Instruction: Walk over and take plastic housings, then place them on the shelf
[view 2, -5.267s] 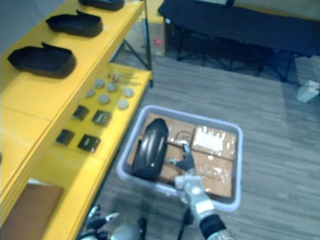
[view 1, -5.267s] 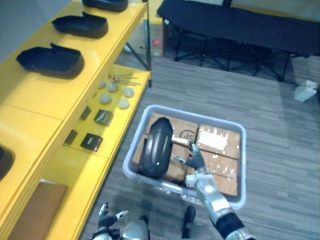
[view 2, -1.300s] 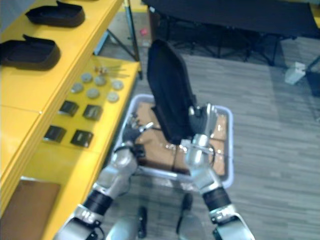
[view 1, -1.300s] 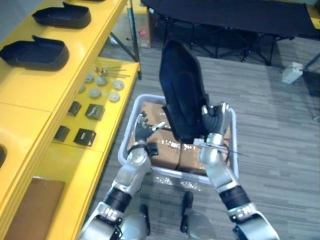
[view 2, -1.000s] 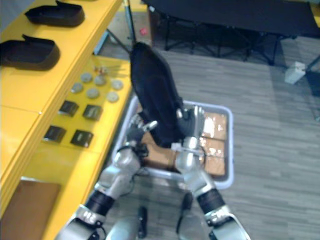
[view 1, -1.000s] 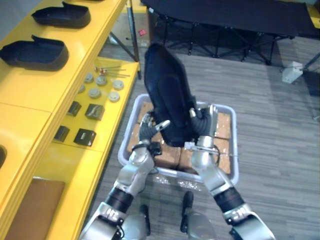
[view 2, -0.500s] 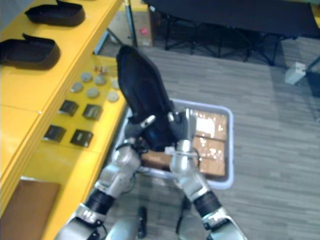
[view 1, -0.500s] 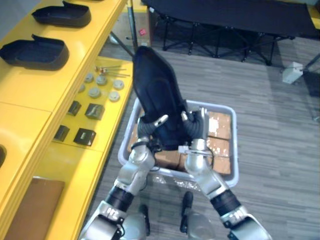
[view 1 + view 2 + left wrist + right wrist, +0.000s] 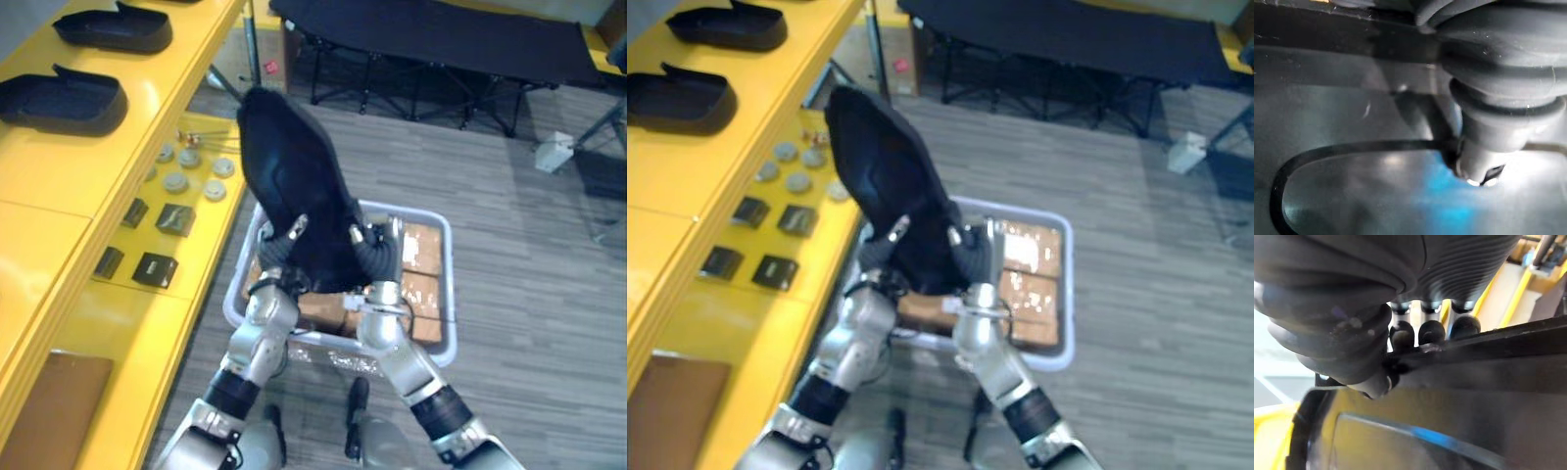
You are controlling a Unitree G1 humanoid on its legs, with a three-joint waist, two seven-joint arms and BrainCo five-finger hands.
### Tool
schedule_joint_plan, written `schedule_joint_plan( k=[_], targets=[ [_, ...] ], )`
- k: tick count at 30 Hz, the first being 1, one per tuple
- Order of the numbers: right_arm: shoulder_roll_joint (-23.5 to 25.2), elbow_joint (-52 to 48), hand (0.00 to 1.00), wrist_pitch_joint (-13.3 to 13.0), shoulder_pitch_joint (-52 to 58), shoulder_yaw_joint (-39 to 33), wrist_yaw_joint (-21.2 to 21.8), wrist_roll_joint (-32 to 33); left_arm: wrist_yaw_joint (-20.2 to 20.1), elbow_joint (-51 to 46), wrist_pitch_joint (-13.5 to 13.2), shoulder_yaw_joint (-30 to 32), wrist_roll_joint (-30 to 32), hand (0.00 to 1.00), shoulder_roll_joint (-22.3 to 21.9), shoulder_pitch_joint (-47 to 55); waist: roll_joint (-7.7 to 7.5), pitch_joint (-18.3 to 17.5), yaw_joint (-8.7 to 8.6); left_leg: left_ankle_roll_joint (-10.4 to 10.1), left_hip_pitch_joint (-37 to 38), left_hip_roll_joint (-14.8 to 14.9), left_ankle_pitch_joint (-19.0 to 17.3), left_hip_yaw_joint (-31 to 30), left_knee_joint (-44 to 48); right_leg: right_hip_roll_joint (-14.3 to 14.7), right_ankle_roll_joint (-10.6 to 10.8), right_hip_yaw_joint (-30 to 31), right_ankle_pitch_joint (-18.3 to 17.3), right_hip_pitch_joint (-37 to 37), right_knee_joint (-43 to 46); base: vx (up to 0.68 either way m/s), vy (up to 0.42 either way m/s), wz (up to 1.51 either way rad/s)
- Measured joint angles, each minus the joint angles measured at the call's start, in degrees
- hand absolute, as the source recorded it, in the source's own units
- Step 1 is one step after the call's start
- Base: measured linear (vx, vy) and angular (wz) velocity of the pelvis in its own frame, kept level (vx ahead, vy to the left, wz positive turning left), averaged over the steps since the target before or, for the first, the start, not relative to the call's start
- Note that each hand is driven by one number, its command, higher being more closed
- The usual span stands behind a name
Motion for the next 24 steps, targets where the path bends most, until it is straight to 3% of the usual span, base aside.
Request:
schedule_joint_plan(
  k=[4,6,10,13,17,24],
  targets=[
    [0.0,-0.2,0.00,-0.3,1.7,0.1,0.4,2.0,-0.3,-0.2,-0.1,0.0,0.5,1.00,0.1,0.7,-0.63,-0.5,0.01,-0.1,0.1,0.0,0.1,0.0,-0.2,0.0,-0.1,0.0,0.2,0.1,-0.4,-0.02,0.000,0.00],
    [0.0,-0.2,0.00,-0.8,2.8,0.5,0.7,3.7,0.0,-0.2,-0.1,0.0,2.4,1.00,0.6,1.2,-1.65,-1.1,0.02,-0.2,0.6,0.1,0.2,0.0,-0.6,0.2,-0.1,0.0,0.4,0.7,-1.0,0.00,0.000,0.00],
    [0.2,-0.4,0.00,-6.8,5.2,1.0,4.1,14.9,5.3,-2.1,1.0,0.1,15.0,1.00,0.3,3.2,-2.04,-1.5,0.07,-0.1,2.0,-0.1,0.2,0.1,-1.6,0.4,-0.3,-0.1,0.3,2.0,-1.2,-0.03,-0.006,-0.01],
    [0.6,-4.8,0.00,-11.3,7.5,1.1,9.2,24.4,10.1,-2.8,2.0,0.3,23.1,1.00,-0.3,5.2,-2.01,-1.6,0.13,-0.1,2.1,0.0,0.2,0.1,-1.7,0.5,-0.9,-0.1,-0.2,1.9,-1.0,-0.06,-0.008,0.00],
    [0.8,-12.5,0.00,-15.0,9.2,0.8,16.0,29.6,14.9,-2.8,3.2,0.7,31.5,1.00,-0.9,8.4,-1.88,-2.0,0.03,-0.2,2.6,0.1,0.3,0.3,-1.7,0.7,-0.8,-0.1,-0.1,2.0,-0.7,-0.01,-0.004,-0.02],
    [-1.6,-19.0,0.00,-16.1,14.0,-6.5,29.1,41.9,18.3,-2.3,4.3,3.5,41.3,1.00,-1.2,11.4,-0.85,-4.8,0.07,-0.2,4.0,0.1,0.3,1.4,-2.6,0.8,-0.6,0.6,-0.3,2.2,-0.4,-0.02,0.003,-0.05]
  ],
)
